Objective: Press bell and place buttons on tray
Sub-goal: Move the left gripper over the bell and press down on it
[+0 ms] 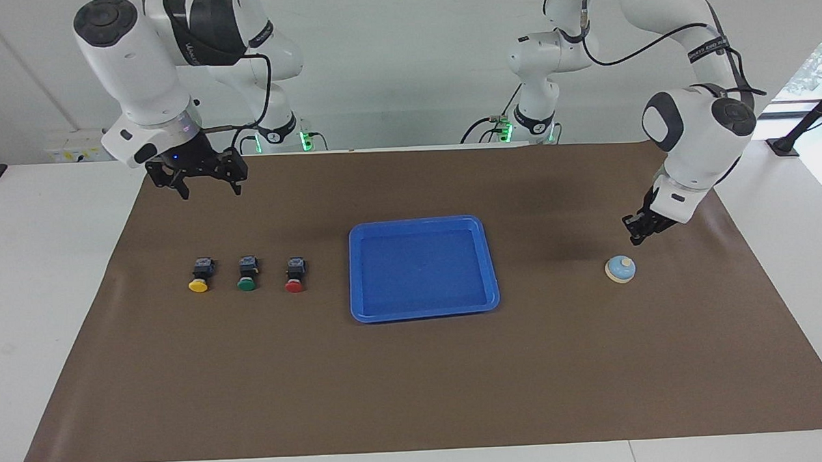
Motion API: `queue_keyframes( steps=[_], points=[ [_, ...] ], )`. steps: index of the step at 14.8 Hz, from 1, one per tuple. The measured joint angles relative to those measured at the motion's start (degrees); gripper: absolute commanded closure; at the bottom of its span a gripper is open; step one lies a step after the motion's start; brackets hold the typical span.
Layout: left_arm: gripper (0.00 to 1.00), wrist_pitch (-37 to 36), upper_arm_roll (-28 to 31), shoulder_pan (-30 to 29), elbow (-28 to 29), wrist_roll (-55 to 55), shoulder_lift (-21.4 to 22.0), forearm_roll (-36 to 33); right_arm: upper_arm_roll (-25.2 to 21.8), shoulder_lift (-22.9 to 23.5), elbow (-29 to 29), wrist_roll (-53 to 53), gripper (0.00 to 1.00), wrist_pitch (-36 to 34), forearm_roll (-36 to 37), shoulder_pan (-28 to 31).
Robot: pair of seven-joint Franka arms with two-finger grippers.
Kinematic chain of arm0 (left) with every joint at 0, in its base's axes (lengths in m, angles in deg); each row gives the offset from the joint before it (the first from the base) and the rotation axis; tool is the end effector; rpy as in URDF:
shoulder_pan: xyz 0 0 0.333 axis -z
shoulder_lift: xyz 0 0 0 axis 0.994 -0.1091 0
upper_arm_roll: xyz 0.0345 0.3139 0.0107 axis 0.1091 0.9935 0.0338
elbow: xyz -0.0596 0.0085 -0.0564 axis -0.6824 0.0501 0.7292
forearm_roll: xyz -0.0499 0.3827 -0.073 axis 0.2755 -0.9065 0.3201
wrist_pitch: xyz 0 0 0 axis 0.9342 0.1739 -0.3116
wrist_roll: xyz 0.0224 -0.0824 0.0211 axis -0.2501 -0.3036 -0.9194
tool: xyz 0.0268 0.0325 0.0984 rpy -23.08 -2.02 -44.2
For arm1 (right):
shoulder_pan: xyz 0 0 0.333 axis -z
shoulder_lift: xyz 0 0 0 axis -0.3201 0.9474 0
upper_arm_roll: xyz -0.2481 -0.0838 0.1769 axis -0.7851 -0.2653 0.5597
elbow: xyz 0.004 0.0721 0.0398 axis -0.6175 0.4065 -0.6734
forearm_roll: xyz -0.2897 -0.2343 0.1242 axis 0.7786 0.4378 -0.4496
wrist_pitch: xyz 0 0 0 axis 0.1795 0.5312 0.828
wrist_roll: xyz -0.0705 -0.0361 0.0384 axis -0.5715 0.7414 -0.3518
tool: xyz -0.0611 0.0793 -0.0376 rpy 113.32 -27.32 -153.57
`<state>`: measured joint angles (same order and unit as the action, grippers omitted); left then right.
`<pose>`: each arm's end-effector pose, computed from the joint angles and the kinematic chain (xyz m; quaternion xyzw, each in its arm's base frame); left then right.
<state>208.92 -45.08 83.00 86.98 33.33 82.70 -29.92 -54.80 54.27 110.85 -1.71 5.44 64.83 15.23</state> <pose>0.5677 0.0237 0.3940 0.9993 0.0350 0.0080 0.0072 0.5440 0.0254 0.5707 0.9988 0.0289 -0.0356 0.0158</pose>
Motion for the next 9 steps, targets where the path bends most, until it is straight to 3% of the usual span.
queue_keyframes(
  steps=[9],
  points=[
    [1.0, 8.4, 0.1, -1.2, 2.0, -0.2, -4.3, 0.0, 0.0, 0.0, 0.0, 0.0, 0.0, 0.0, 0.0, 0.0]
  ],
)
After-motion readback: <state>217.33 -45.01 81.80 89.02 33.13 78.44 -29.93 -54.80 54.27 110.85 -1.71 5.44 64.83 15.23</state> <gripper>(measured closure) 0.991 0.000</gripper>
